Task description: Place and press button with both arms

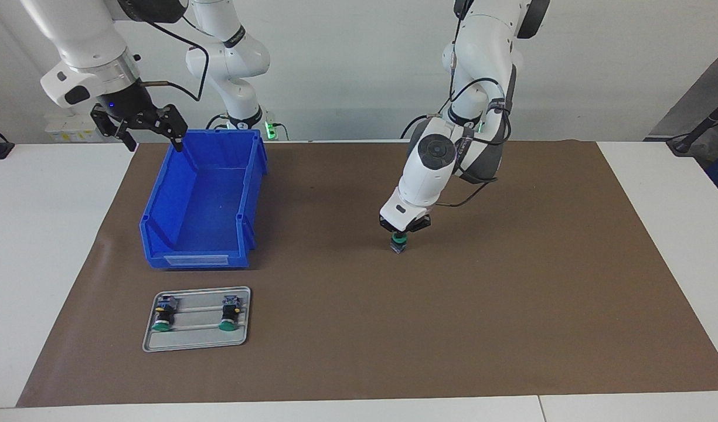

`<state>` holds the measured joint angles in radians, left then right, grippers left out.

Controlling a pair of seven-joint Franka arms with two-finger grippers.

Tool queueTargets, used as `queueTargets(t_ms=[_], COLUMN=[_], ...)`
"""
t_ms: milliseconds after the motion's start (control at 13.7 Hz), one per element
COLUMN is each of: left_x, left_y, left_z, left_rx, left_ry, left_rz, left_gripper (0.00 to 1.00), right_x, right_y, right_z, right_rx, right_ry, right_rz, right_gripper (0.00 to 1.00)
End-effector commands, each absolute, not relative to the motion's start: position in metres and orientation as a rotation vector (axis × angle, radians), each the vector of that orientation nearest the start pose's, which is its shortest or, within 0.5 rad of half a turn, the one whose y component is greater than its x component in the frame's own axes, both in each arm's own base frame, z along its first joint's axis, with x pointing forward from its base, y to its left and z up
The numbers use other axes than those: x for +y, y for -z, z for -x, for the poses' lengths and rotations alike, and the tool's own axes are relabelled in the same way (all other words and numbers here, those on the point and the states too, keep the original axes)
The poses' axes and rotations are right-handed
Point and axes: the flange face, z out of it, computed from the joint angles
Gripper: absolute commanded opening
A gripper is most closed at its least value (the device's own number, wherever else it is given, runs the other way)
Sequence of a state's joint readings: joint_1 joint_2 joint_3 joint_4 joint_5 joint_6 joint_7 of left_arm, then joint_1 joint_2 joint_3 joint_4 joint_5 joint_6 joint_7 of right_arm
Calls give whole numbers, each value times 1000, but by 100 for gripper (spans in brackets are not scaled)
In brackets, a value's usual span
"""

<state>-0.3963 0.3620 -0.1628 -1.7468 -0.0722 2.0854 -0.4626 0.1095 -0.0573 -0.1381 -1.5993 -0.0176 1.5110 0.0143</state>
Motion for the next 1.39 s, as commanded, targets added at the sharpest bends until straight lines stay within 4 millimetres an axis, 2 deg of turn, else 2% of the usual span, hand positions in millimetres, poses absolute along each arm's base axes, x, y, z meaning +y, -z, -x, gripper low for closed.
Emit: queueTargets(t_ms=[0, 219, 292, 365, 510, 656, 948, 1094, 1167, 1240, 1312], left_x=[-329, -331, -327, -315, -288, -253, -168, -127, -109, -94, -86], left_y=[-338, -381, -396, -416, -461, -500, -558, -585, -597, -606, -613], left_z=[-545, -562, -565, -571, -578, -581, -575, -565, -558, -556, -554], left_rx=[47, 46, 38, 10, -38, -106, -253, -204, -163, -144, -128], left_ry=[-148, -172, -176, -175, -153, -128, -94, -84, -87, -63, -33], left_rz=[3221, 3217, 3216, 3217, 3220, 3215, 3186, 3160, 3151, 3128, 3093], left_gripper=[0, 0, 0, 0, 0, 0, 2, 15, 27, 47, 72], right_x=[-18, -18, -18, -18, -18, -18, -18, -18, -18, -18, -18], right_y=[-638, -638, -638, -638, -638, -638, -638, -638, -638, -638, -638], right_z=[-522, -522, -522, -522, -522, -522, -522, -522, -522, -522, -522], right_rx=[93, 93, 93, 93, 93, 93, 93, 93, 93, 93, 93], right_ry=[-61, -59, -59, -61, -59, -61, -59, -61, -61, -59, -59], right_rz=[3129, 3129, 3129, 3129, 3129, 3129, 3129, 3129, 3129, 3129, 3129], right_gripper=[100, 100, 100, 100, 100, 100, 100, 100, 100, 100, 100])
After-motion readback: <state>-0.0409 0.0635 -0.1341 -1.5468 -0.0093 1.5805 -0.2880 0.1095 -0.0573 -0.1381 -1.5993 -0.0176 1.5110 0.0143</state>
